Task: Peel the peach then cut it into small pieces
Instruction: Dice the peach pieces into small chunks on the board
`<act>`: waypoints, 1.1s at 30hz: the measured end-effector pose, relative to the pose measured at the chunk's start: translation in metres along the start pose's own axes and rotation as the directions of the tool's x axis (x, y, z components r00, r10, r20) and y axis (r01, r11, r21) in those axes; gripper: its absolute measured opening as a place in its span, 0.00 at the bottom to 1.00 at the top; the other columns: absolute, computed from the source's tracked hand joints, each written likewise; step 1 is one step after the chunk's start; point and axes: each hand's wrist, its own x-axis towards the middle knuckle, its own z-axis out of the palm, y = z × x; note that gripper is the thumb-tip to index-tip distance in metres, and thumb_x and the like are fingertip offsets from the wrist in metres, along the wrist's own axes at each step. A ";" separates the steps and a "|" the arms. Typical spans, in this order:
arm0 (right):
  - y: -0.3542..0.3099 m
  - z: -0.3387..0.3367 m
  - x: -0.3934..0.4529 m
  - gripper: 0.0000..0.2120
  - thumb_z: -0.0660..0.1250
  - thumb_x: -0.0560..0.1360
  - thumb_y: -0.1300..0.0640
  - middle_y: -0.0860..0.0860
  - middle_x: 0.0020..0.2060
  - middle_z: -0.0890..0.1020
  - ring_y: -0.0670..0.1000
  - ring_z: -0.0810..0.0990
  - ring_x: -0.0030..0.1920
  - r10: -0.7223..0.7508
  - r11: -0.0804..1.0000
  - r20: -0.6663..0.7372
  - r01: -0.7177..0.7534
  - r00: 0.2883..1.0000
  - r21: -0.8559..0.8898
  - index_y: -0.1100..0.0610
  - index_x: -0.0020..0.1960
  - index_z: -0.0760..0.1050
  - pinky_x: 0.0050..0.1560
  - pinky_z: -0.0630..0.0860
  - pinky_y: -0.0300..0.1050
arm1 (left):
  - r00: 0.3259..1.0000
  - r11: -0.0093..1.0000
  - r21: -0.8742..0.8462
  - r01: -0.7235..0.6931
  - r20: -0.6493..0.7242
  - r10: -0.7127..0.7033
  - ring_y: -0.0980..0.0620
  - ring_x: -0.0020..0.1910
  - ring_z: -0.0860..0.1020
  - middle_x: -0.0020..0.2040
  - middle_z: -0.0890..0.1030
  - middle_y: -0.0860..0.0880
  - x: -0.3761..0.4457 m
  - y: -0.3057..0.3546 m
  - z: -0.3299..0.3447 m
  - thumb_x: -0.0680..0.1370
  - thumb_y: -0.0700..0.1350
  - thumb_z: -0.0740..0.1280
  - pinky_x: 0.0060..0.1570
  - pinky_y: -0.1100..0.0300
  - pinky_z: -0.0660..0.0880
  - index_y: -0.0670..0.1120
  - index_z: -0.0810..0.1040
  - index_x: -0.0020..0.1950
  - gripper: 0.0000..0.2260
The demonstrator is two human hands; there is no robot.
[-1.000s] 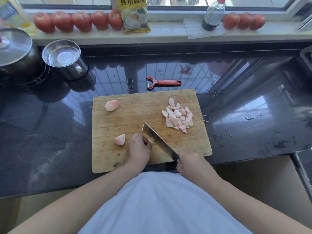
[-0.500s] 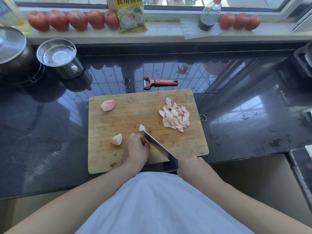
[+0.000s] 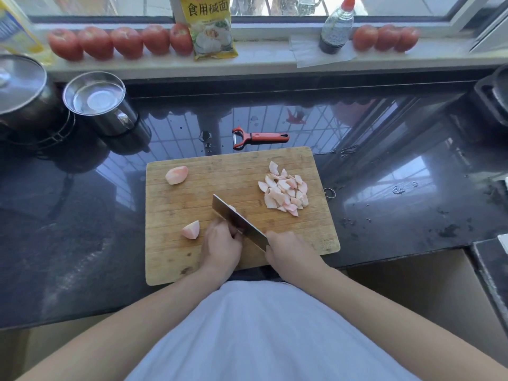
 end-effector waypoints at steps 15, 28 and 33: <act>0.005 0.004 -0.011 0.05 0.58 0.82 0.58 0.50 0.34 0.72 0.55 0.70 0.35 -0.052 0.993 0.009 0.052 0.999 -0.110 0.54 0.46 0.67 0.33 0.65 0.47 | 0.952 0.923 -0.302 0.240 -0.111 -0.284 0.49 0.43 0.82 0.46 0.84 0.49 -0.018 -0.003 -0.096 0.81 0.43 0.64 0.37 0.56 0.76 0.51 0.79 0.48 0.06; 0.034 -0.005 0.007 0.04 0.59 0.79 0.61 0.54 0.41 0.79 0.61 0.78 0.41 0.125 0.985 -0.278 -0.086 0.952 0.148 0.54 0.49 0.72 0.40 0.78 0.55 | 0.955 0.966 -0.195 0.169 -0.210 -0.210 0.50 0.61 0.75 0.62 0.76 0.52 -0.007 -0.010 -0.091 0.82 0.41 0.63 0.62 0.47 0.75 0.52 0.79 0.61 0.11; 0.050 0.000 -0.017 0.18 0.76 0.60 0.69 0.51 0.40 0.79 0.55 0.72 0.25 -0.185 0.958 -0.462 0.055 0.868 -0.280 0.55 0.46 0.80 0.24 0.65 0.42 | 0.895 0.923 -0.275 -0.270 -0.425 0.135 0.70 0.54 0.75 0.51 0.78 0.61 -0.016 0.036 -0.096 0.82 0.33 0.61 0.56 0.70 0.73 0.49 0.82 0.52 0.13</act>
